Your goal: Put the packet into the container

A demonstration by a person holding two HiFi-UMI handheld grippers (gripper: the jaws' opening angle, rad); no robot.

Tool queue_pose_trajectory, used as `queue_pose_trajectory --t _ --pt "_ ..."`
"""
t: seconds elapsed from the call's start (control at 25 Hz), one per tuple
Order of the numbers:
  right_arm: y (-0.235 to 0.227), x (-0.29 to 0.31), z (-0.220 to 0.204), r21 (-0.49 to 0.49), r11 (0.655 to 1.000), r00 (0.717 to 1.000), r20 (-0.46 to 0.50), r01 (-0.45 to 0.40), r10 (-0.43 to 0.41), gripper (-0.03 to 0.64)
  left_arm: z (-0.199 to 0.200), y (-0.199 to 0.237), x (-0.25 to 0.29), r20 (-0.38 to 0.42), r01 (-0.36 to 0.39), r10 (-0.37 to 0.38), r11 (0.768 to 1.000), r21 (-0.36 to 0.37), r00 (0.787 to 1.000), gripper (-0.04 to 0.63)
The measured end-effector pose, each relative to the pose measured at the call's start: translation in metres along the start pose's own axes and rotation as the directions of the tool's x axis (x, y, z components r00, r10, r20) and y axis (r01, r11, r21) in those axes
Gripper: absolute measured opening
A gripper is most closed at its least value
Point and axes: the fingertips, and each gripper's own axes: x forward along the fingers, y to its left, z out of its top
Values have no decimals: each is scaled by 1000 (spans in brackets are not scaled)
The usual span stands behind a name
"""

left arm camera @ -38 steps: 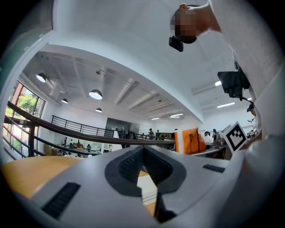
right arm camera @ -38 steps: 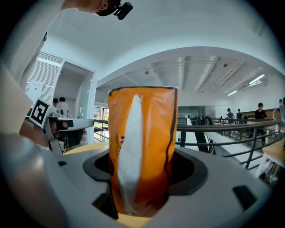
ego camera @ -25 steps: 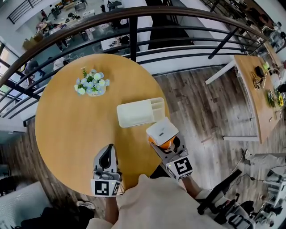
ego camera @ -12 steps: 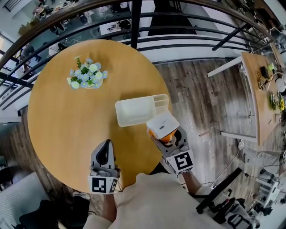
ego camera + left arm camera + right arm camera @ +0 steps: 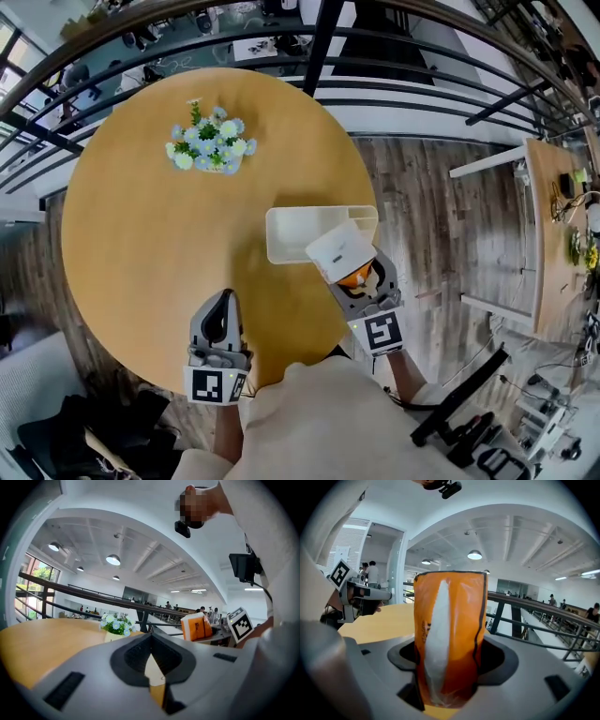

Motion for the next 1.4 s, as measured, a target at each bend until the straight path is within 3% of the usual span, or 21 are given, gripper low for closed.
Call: queue_pose_trajectory --t 0.08,0.2,0.32,0.4,0.52,0.64,0.8,0.88,0.92,1.04,1.08,1.12,1.4 --pt "3 4 -1 5 1000 1000 -7 -16 16 337 -2 6 -3 6 -23 23 1000 -13 1000 5" --pt "5 11 0 -83 995 998 -36 -62 60 337 -6 15 -9 16 -68 69 997 -38 998 5" --pt "4 17 -2 -226 967 989 -119 -117 91 337 -10 20 -16 24 -116 118 991 -71 993 5" --pt "5 23 -3 -257 957 983 -154 -134 96 337 -12 25 -19 27 -134 137 987 -84 990 5" --pt "12 25 11 -288 951 985 -159 -117 73 337 -11 27 -21 31 -136 139 987 -91 990 5" --pt "15 34 20 -413 907 986 -166 -87 19 337 -8 27 -19 35 -122 125 988 -91 991 5" --pt "16 41 9 -496 867 983 -179 -52 -43 337 -3 21 -20 36 -98 101 992 -75 994 6" --pt "17 42 3 -583 811 980 -180 -40 -81 337 -2 21 -21 35 -95 98 993 -71 995 5" --pt "18 43 -1 -651 758 977 -182 -37 -109 337 -2 21 -23 32 -95 97 993 -70 995 5" --pt "20 46 -15 -839 542 962 -185 -48 -201 337 -1 22 -25 34 -92 95 994 -66 995 5" --pt "20 47 -20 -863 502 956 -191 -56 -221 337 -1 21 -25 36 -91 93 994 -65 995 5" --pt "20 48 -23 -869 492 950 -201 -61 -238 337 0 21 -26 37 -89 91 994 -63 995 5" --pt "15 63 -27 -844 536 917 -235 -27 -322 337 -2 22 -32 40 -95 98 994 -61 994 5"
